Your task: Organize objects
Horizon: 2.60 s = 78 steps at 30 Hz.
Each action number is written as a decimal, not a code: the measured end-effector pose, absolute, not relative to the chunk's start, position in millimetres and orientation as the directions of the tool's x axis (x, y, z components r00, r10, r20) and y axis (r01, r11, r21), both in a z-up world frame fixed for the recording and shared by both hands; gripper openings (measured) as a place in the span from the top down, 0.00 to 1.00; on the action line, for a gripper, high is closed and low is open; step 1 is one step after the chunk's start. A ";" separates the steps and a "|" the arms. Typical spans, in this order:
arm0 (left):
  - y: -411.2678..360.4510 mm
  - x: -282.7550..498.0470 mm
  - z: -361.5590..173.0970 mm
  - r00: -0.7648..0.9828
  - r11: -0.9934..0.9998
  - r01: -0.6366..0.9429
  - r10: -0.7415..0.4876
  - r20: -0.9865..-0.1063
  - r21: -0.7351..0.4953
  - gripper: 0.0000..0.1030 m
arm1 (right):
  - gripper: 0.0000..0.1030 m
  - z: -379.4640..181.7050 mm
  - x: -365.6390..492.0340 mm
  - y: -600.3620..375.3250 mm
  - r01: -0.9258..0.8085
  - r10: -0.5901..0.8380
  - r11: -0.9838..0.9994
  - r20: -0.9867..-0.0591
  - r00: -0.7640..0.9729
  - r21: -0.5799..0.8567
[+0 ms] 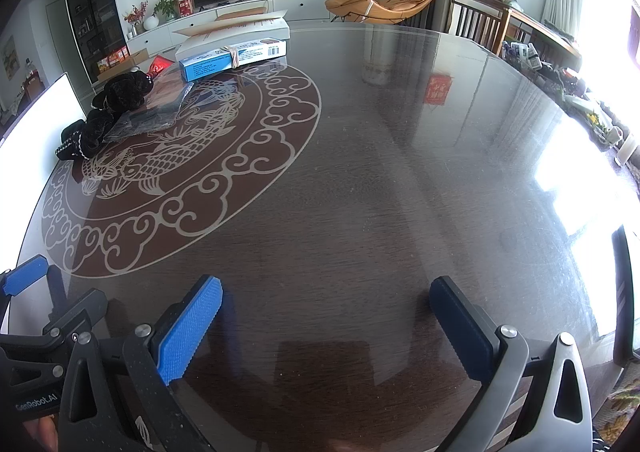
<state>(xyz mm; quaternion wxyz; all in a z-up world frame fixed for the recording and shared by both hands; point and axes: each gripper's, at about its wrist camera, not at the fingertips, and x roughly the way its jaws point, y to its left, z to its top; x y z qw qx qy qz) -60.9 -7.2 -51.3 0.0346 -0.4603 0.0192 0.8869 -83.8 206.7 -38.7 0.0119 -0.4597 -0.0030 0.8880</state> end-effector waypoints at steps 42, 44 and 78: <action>-41.4 -222.5 -30.9 -0.488 -0.967 0.010 0.219 -0.845 -0.256 0.08 | 0.00 -37.8 -84.4 202.4 -0.011 0.020 -1.000 -0.815 -0.579 -0.017; -22.0 -189.0 -23.7 -0.490 -0.960 -0.083 0.274 -0.827 -0.269 0.08 | 0.00 -37.5 -84.7 201.8 -0.010 0.019 -1.000 -0.815 -0.579 -0.017; -55.1 -88.0 -52.3 -0.572 -1.000 0.029 -0.021 -0.820 0.005 0.02 | 0.00 -38.2 -83.3 202.1 -0.005 0.015 -1.000 -0.813 -0.582 -0.015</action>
